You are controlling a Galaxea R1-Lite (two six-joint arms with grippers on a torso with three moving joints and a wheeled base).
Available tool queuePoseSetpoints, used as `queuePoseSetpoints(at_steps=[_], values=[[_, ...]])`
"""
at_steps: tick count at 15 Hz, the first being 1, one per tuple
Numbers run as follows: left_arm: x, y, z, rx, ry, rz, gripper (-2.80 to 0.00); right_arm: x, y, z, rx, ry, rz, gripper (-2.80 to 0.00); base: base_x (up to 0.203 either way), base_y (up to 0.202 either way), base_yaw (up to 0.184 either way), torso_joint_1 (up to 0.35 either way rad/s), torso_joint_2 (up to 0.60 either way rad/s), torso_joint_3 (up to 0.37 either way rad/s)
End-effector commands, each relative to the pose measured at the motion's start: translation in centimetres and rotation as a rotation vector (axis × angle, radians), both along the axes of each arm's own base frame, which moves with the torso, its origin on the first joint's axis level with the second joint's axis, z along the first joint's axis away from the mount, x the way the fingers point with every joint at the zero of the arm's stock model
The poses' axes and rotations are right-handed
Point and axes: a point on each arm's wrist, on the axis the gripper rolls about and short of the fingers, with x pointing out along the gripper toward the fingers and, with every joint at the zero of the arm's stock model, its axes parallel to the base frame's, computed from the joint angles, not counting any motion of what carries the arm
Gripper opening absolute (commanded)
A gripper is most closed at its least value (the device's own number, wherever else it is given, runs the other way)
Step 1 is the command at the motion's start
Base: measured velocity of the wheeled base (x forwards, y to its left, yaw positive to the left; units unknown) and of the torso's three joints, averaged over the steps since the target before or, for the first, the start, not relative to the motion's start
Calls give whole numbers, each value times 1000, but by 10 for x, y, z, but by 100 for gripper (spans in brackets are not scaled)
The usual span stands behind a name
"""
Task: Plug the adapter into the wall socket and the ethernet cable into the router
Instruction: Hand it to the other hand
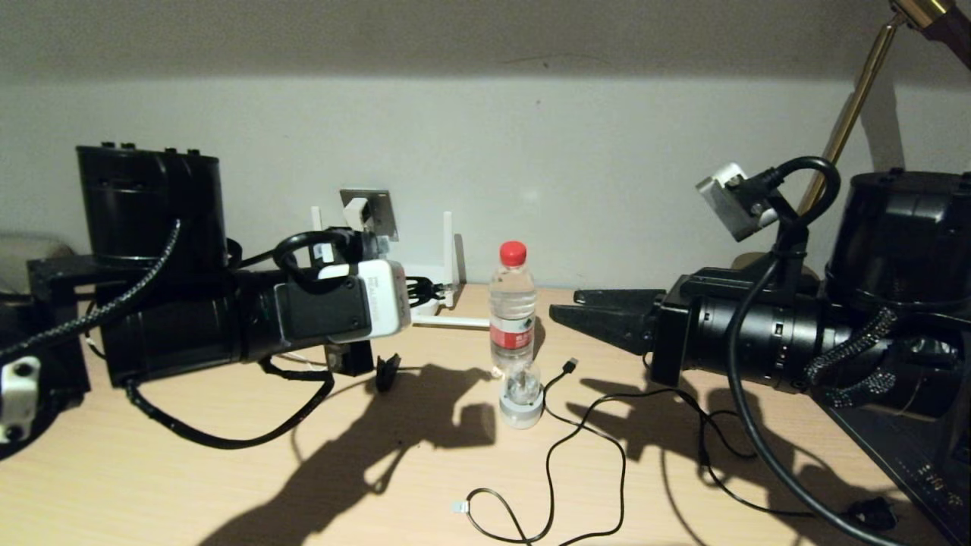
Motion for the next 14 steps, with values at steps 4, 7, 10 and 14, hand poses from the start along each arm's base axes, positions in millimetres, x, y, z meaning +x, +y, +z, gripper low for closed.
queuePoseSetpoints(at_steps=[4, 7, 10, 14], values=[[-4, -14, 5, -3, -31, -63, -280, 10, 20, 2, 10, -4, 32, 0, 0, 0, 0, 0, 0, 0], [1, -22, 10, -22, -64, -78, -280, 15, 25, 8, 28, -14, 35, 0, 0, 0, 0, 0, 0, 0], [5, -36, 20, -46, -98, -109, -280, 22, 30, 18, 70, -9, 34, 0, 0, 0, 0, 0, 0, 0], [11, -54, 19, -49, -102, -146, -280, 19, 28, 26, 86, -29, 27, 0, 0, 0, 0, 0, 0, 0]])
